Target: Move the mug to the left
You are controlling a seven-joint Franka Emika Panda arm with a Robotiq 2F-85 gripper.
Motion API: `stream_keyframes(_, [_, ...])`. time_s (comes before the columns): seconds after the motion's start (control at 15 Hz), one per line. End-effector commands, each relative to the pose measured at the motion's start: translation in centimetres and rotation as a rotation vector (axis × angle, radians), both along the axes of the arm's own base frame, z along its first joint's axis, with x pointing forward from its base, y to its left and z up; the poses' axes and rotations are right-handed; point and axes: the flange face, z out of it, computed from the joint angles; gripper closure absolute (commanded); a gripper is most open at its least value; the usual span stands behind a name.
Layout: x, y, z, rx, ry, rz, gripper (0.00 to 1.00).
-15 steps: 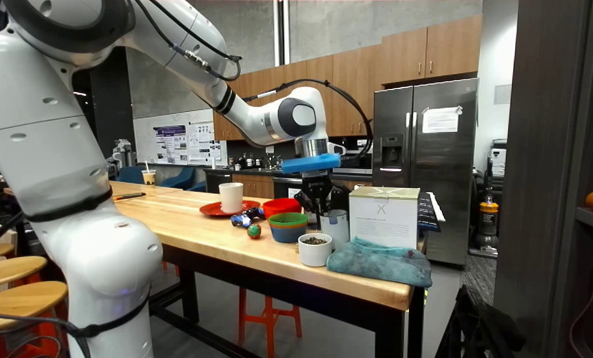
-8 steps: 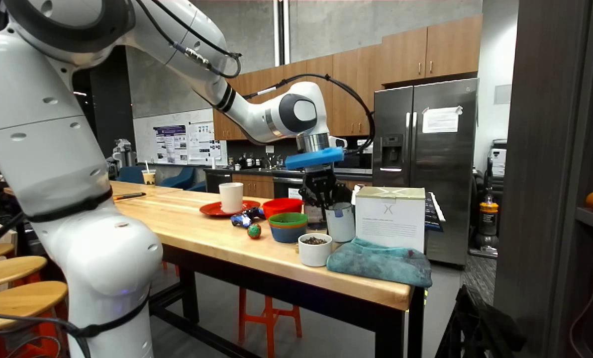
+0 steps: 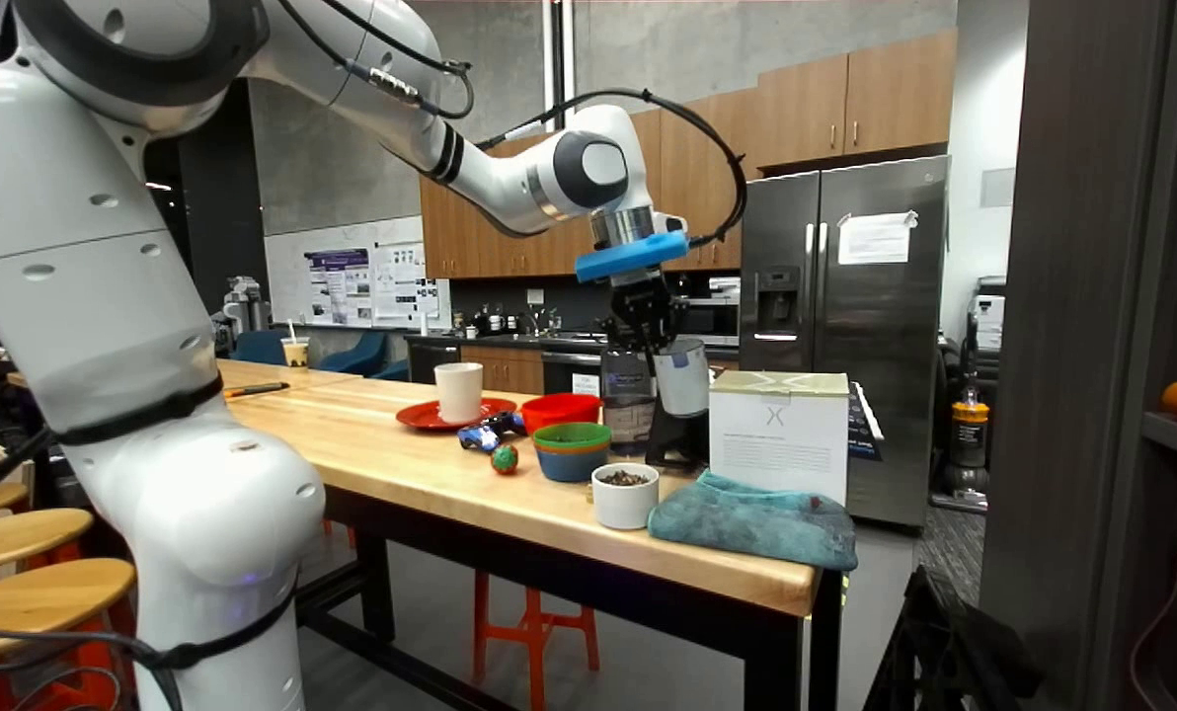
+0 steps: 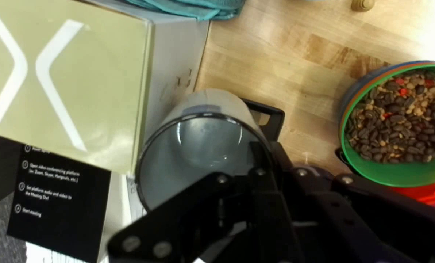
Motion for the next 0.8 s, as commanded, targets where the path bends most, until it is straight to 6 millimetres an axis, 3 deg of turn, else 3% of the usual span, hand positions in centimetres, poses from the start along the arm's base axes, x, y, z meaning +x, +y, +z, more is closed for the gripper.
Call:
stream_keyframes(0.0, [0.9,1.1,4.2,0.040,-0.014,0.058,0.98])
stream_keyframes(0.27, [1.1,1.8,6.4,0.057,-0.013,0.080,0.98])
stream_keyframes(0.73, [0.2,1.4,8.4,0.081,0.020,0.083,0.98])
